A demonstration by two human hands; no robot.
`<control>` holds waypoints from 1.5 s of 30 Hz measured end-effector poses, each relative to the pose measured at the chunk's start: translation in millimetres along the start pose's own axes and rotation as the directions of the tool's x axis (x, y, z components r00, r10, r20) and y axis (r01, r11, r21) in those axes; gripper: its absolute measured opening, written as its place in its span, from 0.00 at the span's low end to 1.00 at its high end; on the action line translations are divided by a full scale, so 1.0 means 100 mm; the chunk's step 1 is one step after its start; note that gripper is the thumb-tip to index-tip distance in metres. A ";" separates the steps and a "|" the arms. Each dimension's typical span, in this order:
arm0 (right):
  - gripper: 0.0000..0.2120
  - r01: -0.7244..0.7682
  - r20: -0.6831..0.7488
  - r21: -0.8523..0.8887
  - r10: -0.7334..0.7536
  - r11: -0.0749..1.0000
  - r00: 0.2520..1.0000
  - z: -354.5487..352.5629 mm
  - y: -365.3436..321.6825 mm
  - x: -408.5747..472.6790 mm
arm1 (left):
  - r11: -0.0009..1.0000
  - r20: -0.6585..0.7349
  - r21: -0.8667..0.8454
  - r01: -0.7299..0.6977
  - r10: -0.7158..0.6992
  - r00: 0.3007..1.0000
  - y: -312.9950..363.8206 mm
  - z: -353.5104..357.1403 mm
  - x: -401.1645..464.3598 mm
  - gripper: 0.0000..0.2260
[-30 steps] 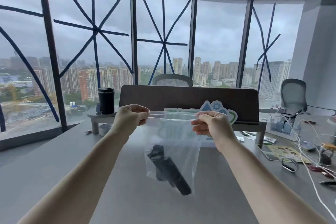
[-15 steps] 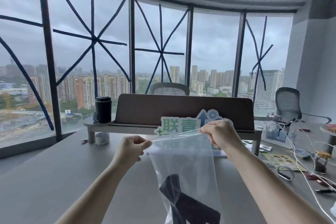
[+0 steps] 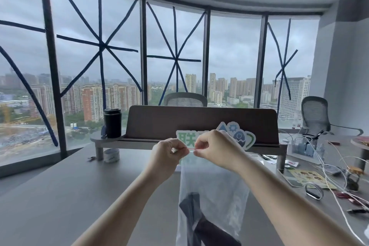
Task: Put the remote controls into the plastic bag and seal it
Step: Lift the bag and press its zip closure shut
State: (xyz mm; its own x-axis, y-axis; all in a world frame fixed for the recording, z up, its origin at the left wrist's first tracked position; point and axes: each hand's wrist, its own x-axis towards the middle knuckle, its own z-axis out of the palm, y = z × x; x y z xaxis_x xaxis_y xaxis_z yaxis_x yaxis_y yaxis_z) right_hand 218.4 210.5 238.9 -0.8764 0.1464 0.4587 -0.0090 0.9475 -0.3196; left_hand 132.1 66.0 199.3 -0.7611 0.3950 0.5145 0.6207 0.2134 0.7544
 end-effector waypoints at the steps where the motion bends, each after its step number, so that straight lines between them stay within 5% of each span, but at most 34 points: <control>1: 0.05 -0.010 0.022 0.041 0.009 0.999 1.000 -0.01 0.02 0.02 | 1.000 0.001 0.002 -0.005 0.005 1.000 0.01 -0.01 0.00 0.11; 6: 0.05 -0.007 0.092 0.153 -0.007 0.988 0.996 -0.09 0.00 0.07 | 0.999 0.010 0.017 -0.038 0.038 0.999 0.06 -0.04 0.02 0.10; 22: 0.08 -0.049 0.149 0.140 0.028 0.989 0.988 -0.14 -0.09 0.14 | 0.999 0.006 -0.017 -0.028 0.028 1.000 0.08 -0.06 0.03 0.06; 33: 0.07 0.041 0.079 0.074 -0.046 0.996 0.996 0.00 -0.09 0.12 | 0.960 0.077 -0.258 0.108 -0.091 0.993 0.09 -0.04 0.00 0.06; 45: 0.08 -0.004 0.042 -0.091 0.008 0.996 0.999 0.02 0.14 -0.04 | 0.982 -0.198 -0.168 0.089 -0.122 0.973 -0.18 -0.14 0.07 0.07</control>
State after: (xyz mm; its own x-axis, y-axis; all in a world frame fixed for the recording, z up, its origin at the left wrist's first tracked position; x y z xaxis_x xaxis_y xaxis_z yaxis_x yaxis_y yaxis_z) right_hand 220.6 223.1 231.3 -0.8958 0.1416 0.4214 0.0383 0.9690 -0.2442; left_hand 112.4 52.9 194.7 -0.8532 0.1810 0.4892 0.5101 0.0941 0.8549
